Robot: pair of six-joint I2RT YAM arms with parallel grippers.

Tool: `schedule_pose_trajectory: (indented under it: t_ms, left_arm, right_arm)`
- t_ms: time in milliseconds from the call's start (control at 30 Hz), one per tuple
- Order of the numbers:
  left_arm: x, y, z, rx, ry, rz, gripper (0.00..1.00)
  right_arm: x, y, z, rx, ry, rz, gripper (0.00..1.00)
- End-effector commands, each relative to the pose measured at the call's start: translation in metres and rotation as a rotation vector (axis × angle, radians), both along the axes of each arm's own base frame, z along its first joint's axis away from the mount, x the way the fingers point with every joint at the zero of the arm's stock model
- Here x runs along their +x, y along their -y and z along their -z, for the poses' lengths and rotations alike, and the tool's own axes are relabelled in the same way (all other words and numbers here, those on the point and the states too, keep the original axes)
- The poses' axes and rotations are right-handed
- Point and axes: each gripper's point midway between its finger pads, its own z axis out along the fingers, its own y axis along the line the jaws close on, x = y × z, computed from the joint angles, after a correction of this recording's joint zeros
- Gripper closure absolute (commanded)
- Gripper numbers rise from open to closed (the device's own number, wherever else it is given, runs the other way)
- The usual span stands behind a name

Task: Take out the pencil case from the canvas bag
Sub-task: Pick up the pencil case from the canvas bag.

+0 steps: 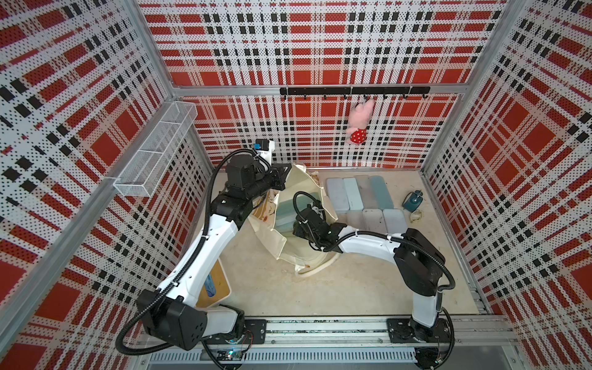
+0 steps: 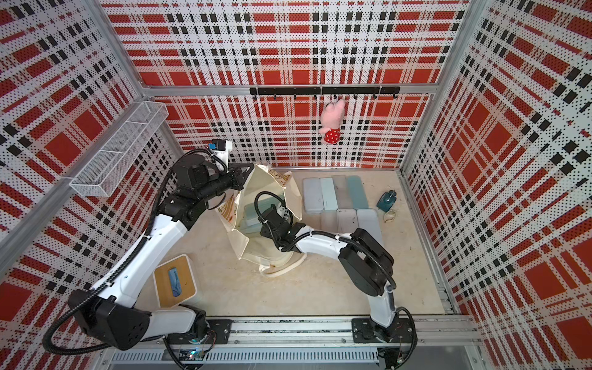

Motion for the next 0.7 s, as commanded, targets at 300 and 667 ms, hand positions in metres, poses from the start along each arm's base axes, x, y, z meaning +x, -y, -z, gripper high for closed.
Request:
schedule_pose_trajectory:
  t_ms: [300, 667]
  left_arm:
    - [-0.032, -0.005, -0.061, -0.099, 0.178, -0.042, 1.0]
    - [-0.041, 0.002, -0.071, -0.12, 0.19, -0.015, 1.0]
  right_arm:
    - [0.014, 0.025, 0.016, 0.218, -0.115, 0.234, 0.53]
    - [0.039, 0.04, 0.012, 0.304, -0.052, 0.313, 0.52]
